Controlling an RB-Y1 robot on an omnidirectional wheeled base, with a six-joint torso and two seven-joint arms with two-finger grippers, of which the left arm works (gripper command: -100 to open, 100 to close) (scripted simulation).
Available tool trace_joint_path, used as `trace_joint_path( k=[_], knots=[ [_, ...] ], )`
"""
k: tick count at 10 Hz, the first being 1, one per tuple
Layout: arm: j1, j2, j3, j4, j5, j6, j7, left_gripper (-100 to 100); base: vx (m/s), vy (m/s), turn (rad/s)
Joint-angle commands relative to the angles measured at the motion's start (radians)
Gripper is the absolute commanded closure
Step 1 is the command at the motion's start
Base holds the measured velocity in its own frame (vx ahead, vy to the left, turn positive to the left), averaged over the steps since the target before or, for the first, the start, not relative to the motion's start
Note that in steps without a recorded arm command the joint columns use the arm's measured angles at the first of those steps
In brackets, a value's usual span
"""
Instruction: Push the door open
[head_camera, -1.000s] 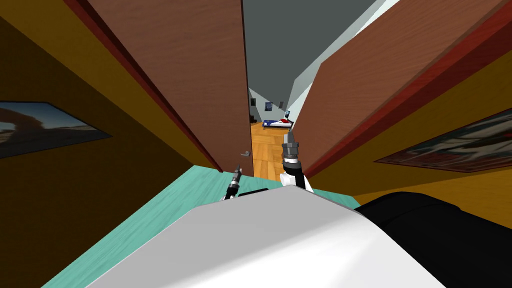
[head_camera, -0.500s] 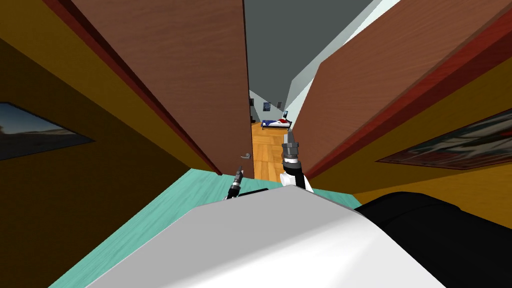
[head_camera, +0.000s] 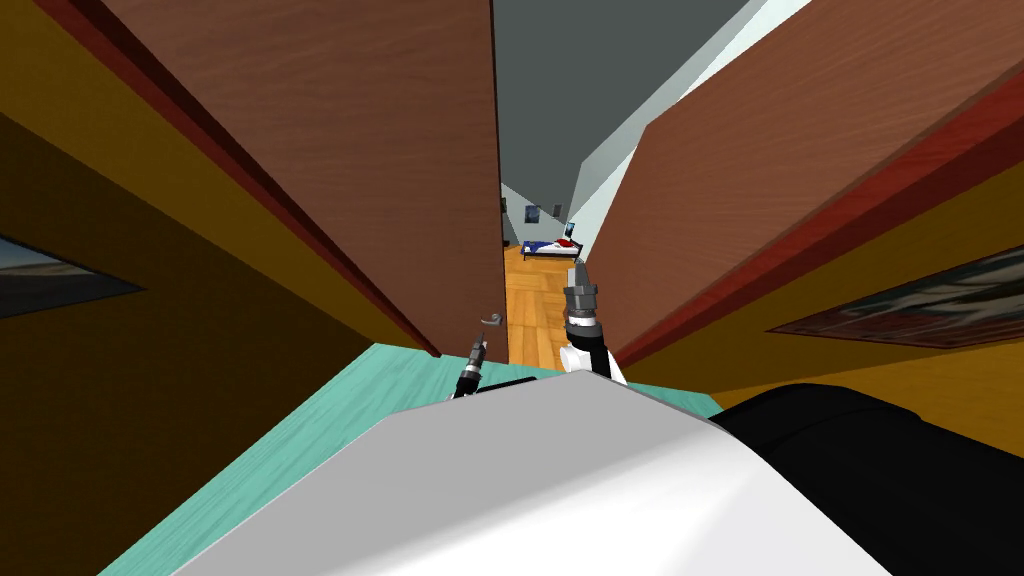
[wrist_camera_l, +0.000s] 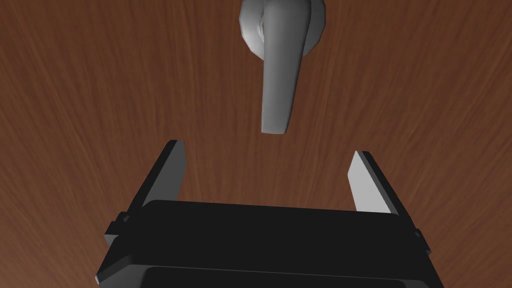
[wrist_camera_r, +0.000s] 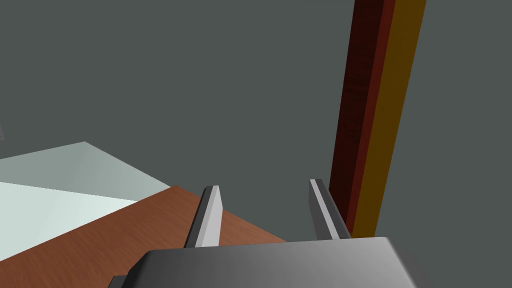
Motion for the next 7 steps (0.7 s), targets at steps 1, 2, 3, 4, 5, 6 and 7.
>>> trace_joint_path(
  k=[1,2,3,4,5,6,7],
  knots=[
    [-0.004,-0.001,0.004,0.008,0.001,-0.003,-0.001,-100,0.204,-0.091,-0.03],
    [-0.007,-0.003,0.007,0.013,0.002,-0.005,-0.002,-100,0.207,-0.092,-0.022],
    [-0.009,-0.006,0.01,0.019,0.003,-0.007,-0.002,-100,0.206,-0.08,-0.022],
    [-0.011,-0.009,0.012,0.023,0.003,-0.009,-0.002,-100,0.181,-0.071,-0.031],
    [-0.014,-0.014,0.015,0.029,0.004,-0.011,-0.003,-100,0.177,-0.055,-0.023],
    [-0.013,-0.011,0.013,0.026,0.004,-0.009,-0.003,-100,0.082,-0.022,0.001],
    [-0.013,-0.011,0.013,0.026,0.004,-0.009,-0.003,100,-0.011,0.002,0.003]
  ],
)
